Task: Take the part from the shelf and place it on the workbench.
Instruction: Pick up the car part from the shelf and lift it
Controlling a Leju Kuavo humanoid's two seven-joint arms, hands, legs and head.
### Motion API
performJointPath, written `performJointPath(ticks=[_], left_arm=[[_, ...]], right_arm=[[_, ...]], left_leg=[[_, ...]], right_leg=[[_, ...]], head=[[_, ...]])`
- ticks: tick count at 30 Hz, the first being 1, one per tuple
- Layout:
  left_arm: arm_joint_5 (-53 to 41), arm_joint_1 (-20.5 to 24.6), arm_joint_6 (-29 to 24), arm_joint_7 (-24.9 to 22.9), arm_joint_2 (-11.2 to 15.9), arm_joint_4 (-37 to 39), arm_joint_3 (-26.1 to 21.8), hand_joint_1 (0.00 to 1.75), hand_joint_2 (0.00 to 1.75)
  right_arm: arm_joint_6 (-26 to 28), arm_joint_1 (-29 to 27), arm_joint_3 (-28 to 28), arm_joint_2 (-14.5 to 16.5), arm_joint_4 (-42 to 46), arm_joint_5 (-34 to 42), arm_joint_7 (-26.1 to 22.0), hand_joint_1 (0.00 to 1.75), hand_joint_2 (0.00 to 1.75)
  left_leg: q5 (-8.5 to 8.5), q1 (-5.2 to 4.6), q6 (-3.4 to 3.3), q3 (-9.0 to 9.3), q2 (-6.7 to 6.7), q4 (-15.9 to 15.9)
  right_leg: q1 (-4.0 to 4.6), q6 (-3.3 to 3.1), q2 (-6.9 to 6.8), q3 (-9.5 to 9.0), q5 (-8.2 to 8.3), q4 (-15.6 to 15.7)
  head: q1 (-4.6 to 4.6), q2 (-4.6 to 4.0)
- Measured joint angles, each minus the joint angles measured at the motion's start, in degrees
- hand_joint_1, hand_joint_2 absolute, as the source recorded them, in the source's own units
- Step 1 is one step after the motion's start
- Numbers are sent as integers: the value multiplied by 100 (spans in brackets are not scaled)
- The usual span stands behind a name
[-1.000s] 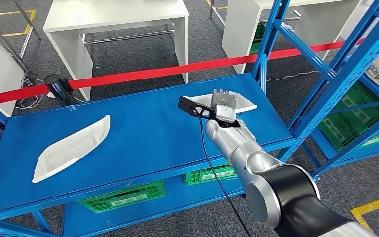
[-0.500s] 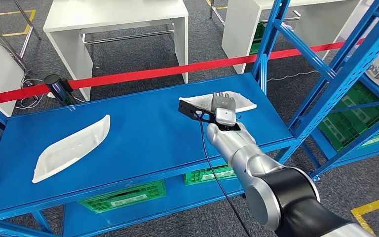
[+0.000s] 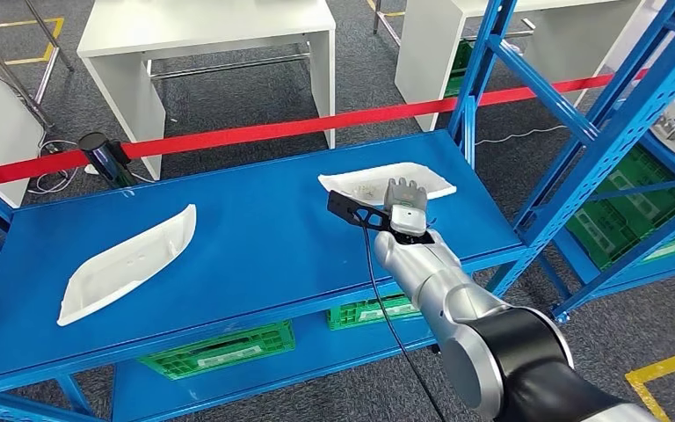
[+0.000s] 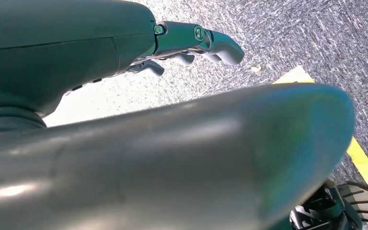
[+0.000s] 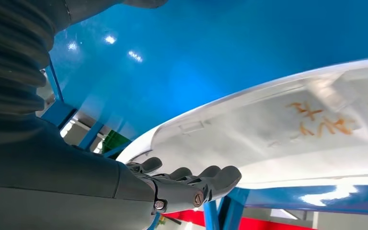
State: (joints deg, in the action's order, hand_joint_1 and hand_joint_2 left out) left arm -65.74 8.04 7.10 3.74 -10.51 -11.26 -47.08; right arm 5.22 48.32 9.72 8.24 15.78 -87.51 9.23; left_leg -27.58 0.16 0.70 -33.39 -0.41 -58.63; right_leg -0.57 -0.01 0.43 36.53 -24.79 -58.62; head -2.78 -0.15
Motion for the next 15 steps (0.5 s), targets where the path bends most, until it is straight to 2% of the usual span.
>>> performJointPath(ticks=[15], left_arm=[[10, 0, 0, 11, -4, 0, 15, 0, 0]], right_arm=[[-50, 56, -51, -391, 0, -138, 189, 0, 175]], left_leg=[[0, 0, 0, 0, 0, 0]], right_leg=[[-1, 0, -1, -1, 0, 0]], head=[[-1, 0]])
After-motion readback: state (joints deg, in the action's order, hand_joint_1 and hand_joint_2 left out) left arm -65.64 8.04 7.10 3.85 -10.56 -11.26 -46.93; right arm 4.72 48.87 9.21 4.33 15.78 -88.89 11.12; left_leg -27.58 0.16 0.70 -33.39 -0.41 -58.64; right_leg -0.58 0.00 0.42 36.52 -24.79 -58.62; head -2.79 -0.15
